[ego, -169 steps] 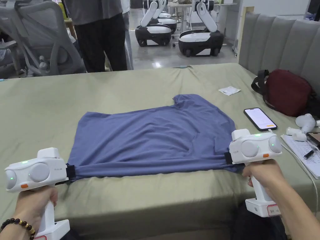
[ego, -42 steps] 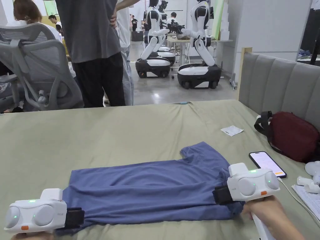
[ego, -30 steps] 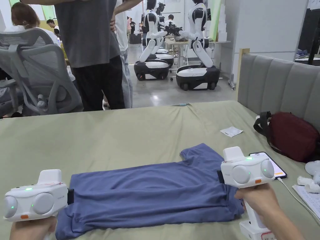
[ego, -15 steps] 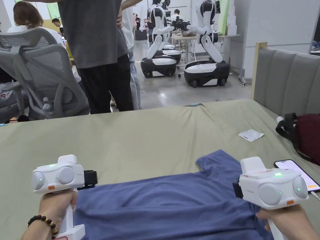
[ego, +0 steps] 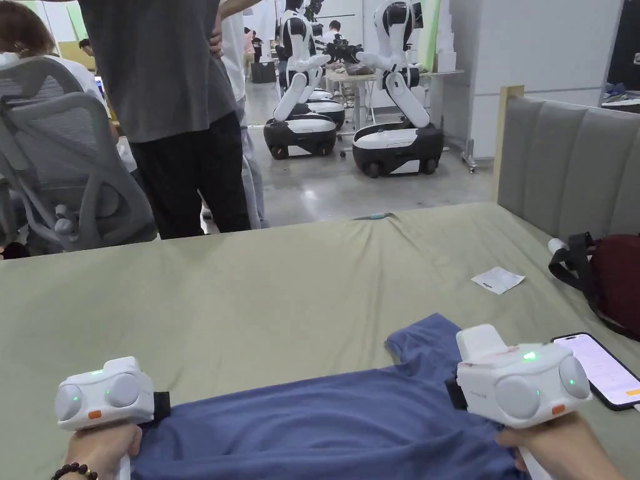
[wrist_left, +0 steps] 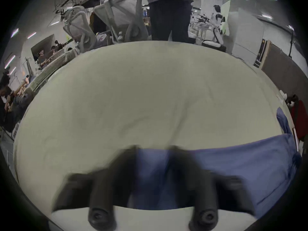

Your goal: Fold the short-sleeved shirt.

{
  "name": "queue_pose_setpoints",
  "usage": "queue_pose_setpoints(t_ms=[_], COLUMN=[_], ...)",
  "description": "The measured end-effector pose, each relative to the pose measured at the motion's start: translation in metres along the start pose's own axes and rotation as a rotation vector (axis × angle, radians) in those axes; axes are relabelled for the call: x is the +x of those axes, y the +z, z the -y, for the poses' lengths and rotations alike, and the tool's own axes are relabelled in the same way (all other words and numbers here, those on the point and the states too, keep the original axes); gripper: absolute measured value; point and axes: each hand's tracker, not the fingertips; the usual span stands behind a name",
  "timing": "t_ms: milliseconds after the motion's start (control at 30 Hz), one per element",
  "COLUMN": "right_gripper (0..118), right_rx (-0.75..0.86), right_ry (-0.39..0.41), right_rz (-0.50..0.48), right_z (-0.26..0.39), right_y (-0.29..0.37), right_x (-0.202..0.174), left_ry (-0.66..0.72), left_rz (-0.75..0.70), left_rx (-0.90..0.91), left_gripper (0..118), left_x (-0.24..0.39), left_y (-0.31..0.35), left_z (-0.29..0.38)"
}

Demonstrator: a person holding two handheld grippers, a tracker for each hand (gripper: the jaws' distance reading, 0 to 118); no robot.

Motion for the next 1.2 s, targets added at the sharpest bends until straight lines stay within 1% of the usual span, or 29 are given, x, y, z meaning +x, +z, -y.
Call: queue_pose_setpoints(t_ms=[33, 100, 133, 167, 200, 233, 300, 333, 367, 400, 433, 467, 533, 567, 600, 633, 667, 700, 733, 767, 800, 833, 867, 900, 967, 1000, 1067, 1100, 1200], right_gripper=[0, 0, 0, 4, 22, 47, 113, 118, 117, 109, 106, 106, 104, 98, 81, 75, 75, 68, 49, 49, 38, 14, 0, 0, 0, 0, 0, 0, 0], right_rx=[0.008, 0.003, -0.002, -0.007, -0.028, -0.06, -0.089, -0.108, -0.129, -0.135, -0.16, -0.175, -0.238, -0.259, -0.29, -0.309, -0.324, -0.295, -0.279, -0.288, -0.271, -0.244, -0.231, -0.248, -0.172, -0.149, -0.115, -0.096, -0.057], right_ry=[-0.01, -0.025, -0.033, -0.041, -0.06, -0.079, -0.108, -0.114, -0.122, -0.13, -0.16, -0.162, -0.172, -0.179, -0.182, -0.175, -0.179, -0.215, -0.222, -0.214, -0.201, -0.192, -0.196, -0.196, -0.242, -0.249, -0.219, -0.214, -0.207], right_rz=[-0.002, 0.03, 0.035, 0.039, 0.029, 0.016, -0.025, -0.007, 0.016, 0.031, 0.049, 0.04, 0.056, 0.079, 0.093, 0.102, 0.104, 0.058, 0.08, 0.081, 0.074, 0.064, 0.057, 0.07, 0.065, 0.071, 0.077, 0.079, 0.074], right_z=[-0.013, -0.034, -0.046, -0.055, -0.063, -0.07, -0.076, -0.077, -0.076, -0.076, -0.074, -0.07, -0.059, -0.053, -0.046, -0.04, -0.036, -0.032, -0.035, -0.037, -0.041, -0.044, -0.044, -0.044, -0.047, -0.046, -0.044, -0.051, -0.042], right_y=[-0.006, -0.021, -0.032, -0.041, -0.051, -0.062, -0.084, -0.095, -0.102, -0.109, -0.117, -0.124, -0.137, -0.143, -0.15, -0.154, -0.159, -0.158, -0.155, -0.154, -0.15, -0.146, -0.145, -0.143, -0.126, -0.116, -0.092, -0.078, -0.03], right_x=[0.006, 0.019, 0.028, 0.036, 0.044, 0.053, 0.067, 0.073, 0.077, 0.082, 0.086, 0.091, 0.098, 0.099, 0.102, 0.104, 0.106, 0.105, 0.105, 0.104, 0.104, 0.103, 0.101, 0.096, 0.095, 0.091, 0.084, 0.091, 0.084], left_ry=[-0.031, -0.069, -0.066, -0.067, -0.065, -0.062, -0.06, -0.057, -0.052, -0.049, -0.049, -0.051, -0.062, -0.064, -0.063, -0.067, -0.074, -0.078, -0.079, -0.075, -0.075, -0.079, -0.082, -0.086, -0.094, -0.091, -0.08, -0.08, -0.1], left_rz=[0.035, 0.007, 0.006, 0.008, 0.008, 0.007, 0.016, 0.016, 0.017, 0.018, 0.018, 0.018, 0.015, 0.015, 0.014, 0.016, 0.016, 0.014, 0.015, 0.017, 0.018, 0.015, 0.013, 0.013, 0.013, 0.023, 0.042, 0.052, 0.064], left_rx=[0.021, 0.014, 0.007, 0.001, 0.001, 0.001, -0.003, -0.002, 0.004, 0.005, 0.006, 0.005, 0.004, 0.005, 0.008, 0.009, 0.01, 0.01, 0.011, 0.01, 0.008, 0.009, 0.013, 0.019, 0.045, 0.063, 0.088, 0.102, 0.163], left_gripper=[1, 1, 1, 1, 1, 1, 1, 1, 1, 1, 1, 1, 1, 1, 1, 1, 1, 1, 1, 1, 1, 1, 1, 1, 1, 1, 1, 1, 1], left_x=[0.003, 0.01, 0.011, 0.011, 0.011, 0.012, 0.01, 0.01, 0.01, 0.01, 0.009, 0.009, 0.01, 0.01, 0.011, 0.013, 0.013, 0.013, 0.012, 0.013, 0.013, 0.014, 0.015, 0.016, 0.014, 0.011, 0.005, 0.003, -0.002], left_y=[0.001, 0.0, -0.002, -0.003, -0.003, -0.005, -0.007, -0.005, -0.004, -0.004, -0.005, -0.006, -0.007, -0.007, -0.006, -0.003, -0.003, -0.003, -0.003, -0.003, -0.003, -0.003, -0.001, 0.003, 0.016, 0.025, 0.05, 0.063, 0.118], left_z=[-0.002, -0.003, -0.003, -0.002, -0.002, -0.001, 0.0, 0.001, 0.002, 0.002, 0.001, 0.001, 0.0, 0.0, 0.0, 0.001, 0.001, 0.001, 0.002, 0.003, 0.003, 0.004, 0.004, 0.004, 0.002, 0.0, -0.002, -0.002, 0.01])
